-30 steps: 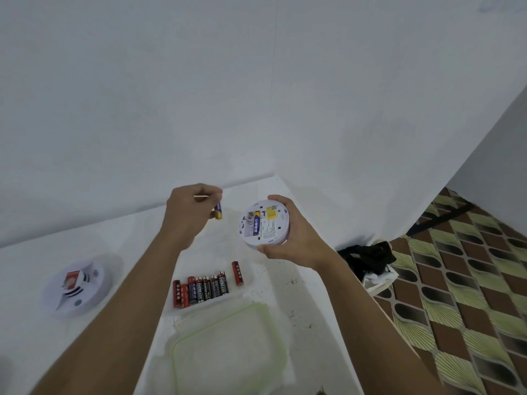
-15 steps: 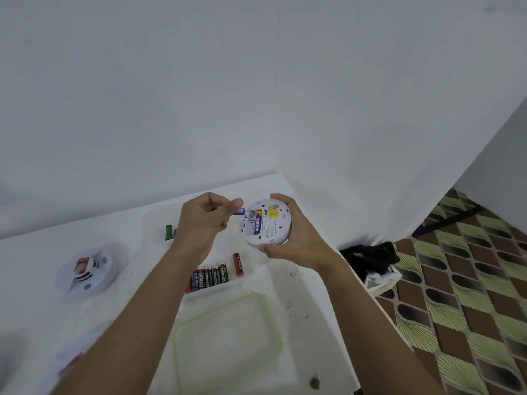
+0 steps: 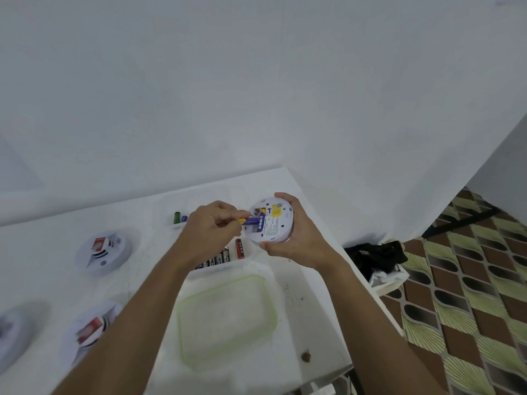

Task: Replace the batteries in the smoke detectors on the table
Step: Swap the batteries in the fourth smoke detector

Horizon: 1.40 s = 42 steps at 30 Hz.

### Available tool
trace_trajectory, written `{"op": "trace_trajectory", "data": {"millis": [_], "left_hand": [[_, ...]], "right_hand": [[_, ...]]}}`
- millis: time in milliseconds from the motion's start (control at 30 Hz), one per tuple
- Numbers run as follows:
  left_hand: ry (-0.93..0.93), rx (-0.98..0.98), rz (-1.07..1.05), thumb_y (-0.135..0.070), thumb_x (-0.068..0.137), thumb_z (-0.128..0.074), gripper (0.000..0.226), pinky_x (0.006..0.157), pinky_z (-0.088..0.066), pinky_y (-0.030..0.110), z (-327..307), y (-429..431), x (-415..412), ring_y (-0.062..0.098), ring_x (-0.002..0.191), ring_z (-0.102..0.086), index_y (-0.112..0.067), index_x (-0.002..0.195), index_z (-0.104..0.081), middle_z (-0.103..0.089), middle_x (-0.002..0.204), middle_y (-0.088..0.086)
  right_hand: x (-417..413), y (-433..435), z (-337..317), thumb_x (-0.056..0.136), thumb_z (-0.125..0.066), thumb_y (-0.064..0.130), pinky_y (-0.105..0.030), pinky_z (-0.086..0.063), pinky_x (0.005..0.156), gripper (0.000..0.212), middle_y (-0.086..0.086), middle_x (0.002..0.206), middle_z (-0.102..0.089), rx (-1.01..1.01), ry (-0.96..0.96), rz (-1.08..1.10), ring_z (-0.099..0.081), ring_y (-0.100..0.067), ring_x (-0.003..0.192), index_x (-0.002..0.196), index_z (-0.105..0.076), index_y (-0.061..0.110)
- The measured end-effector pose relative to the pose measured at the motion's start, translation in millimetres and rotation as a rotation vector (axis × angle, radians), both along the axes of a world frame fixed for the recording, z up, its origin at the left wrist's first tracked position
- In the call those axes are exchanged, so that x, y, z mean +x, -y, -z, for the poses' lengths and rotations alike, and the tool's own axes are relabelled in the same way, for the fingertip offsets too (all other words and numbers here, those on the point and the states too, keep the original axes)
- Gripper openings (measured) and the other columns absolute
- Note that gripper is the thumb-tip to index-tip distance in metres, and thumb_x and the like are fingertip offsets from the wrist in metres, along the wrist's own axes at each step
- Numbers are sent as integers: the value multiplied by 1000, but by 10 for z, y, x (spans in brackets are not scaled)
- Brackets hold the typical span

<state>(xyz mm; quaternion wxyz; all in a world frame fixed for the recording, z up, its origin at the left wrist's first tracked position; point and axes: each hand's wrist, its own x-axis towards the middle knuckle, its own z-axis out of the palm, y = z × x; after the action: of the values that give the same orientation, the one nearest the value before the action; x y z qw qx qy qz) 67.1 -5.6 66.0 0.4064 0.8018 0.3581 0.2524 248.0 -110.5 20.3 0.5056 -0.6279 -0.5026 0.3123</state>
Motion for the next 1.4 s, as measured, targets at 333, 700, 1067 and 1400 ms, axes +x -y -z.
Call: {"op": "trace_trajectory", "data": {"millis": [333, 700, 1067, 1400], "left_hand": [[123, -200, 42, -19, 84, -75, 10, 83, -55, 45, -8, 407, -122, 28, 81, -71, -15, 93, -79, -76, 84, 4], [391, -635, 36, -19, 80, -72, 26, 76, -49, 30, 213, 967, -337, 17, 93, -62, -18, 106, -74, -71, 115, 10], [576, -823, -127, -7, 76, -70, 31, 72, -56, 25, 296, 1179, -555, 19, 86, -65, -9, 108, -70, -71, 105, 12], [515, -737, -208, -8, 81, -68, 34, 87, -53, 38, 294, 1117, -929, 29, 99, -64, -2, 114, -67, -69, 115, 21]], "right_hand": [[-97, 355, 27, 68, -84, 4, -29, -54, 96, 86, 27, 118, -60, 17, 45, -59, -60, -6, 118, 132, -37, 37], [-269, 714, 1, 62, -82, 27, -36, -56, 95, 85, 2, 134, -57, 51, -48, -146, -58, -15, 124, 135, -40, 33], [-478, 731, -18, 58, -85, 27, -33, -58, 90, 100, -2, 132, -57, 12, -112, -291, -61, -15, 120, 143, -34, 20], [-777, 544, 4, 69, -86, -9, -25, -54, 92, 99, 10, 131, -55, -29, -60, -416, -58, 4, 116, 144, -29, 19]]}}
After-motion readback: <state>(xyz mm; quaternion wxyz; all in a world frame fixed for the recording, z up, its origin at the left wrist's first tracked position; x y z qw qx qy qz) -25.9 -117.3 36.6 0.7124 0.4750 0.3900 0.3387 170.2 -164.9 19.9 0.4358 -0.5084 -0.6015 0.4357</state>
